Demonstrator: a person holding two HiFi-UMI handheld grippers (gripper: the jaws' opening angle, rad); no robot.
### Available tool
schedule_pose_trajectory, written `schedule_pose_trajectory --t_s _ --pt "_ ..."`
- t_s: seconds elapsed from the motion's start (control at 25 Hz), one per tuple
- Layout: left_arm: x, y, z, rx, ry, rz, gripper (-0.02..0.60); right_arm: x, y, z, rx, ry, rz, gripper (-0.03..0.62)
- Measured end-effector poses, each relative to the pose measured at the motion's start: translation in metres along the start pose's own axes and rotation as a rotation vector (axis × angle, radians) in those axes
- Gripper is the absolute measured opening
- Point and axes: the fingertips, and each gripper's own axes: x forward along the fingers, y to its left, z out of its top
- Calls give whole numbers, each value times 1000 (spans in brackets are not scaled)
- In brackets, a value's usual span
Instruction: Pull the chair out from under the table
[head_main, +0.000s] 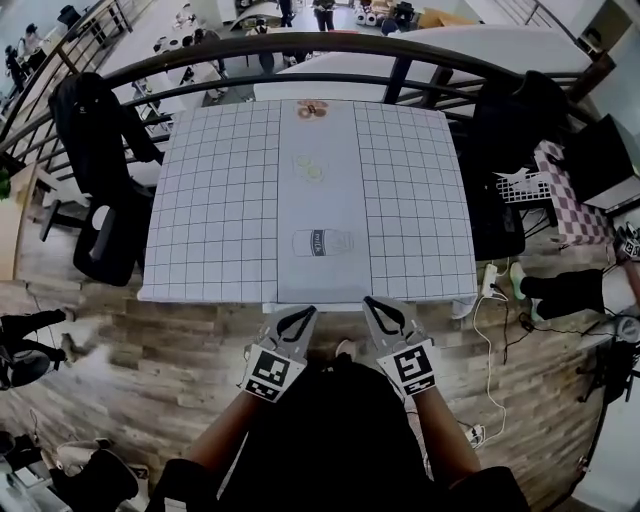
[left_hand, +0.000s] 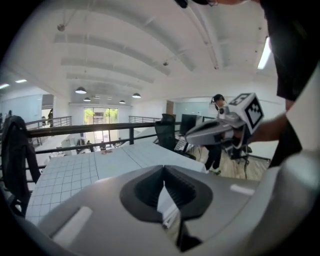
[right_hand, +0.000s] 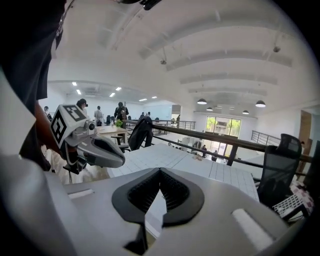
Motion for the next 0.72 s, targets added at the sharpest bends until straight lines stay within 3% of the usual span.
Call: schedule_pose_trajectory --t_s 0.12,0.4,0.72 --pt "12 2 -12 45 61 -39 11 10 -6 1 9 23 23 -3" --pt "31 0 -32 -7 169 -155 11 35 13 -56 -109 240 186 5" --pt "52 -19 -108 153 462 -357 118 57 26 -130 -260 493 345 74"
